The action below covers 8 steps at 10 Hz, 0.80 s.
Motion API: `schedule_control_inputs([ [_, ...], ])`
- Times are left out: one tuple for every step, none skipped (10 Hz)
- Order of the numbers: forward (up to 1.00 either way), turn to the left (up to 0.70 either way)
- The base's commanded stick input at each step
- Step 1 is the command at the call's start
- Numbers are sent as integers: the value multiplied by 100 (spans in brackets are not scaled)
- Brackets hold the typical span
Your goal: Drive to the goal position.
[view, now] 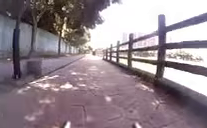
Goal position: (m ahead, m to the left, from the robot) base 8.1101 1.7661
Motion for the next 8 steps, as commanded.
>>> schedule_control_inputs([
  [70,0],
  [70,0],
  [70,0],
  [70,0],
  [70,0],
  [70,0],
  [70,0],
  [70,0],
])
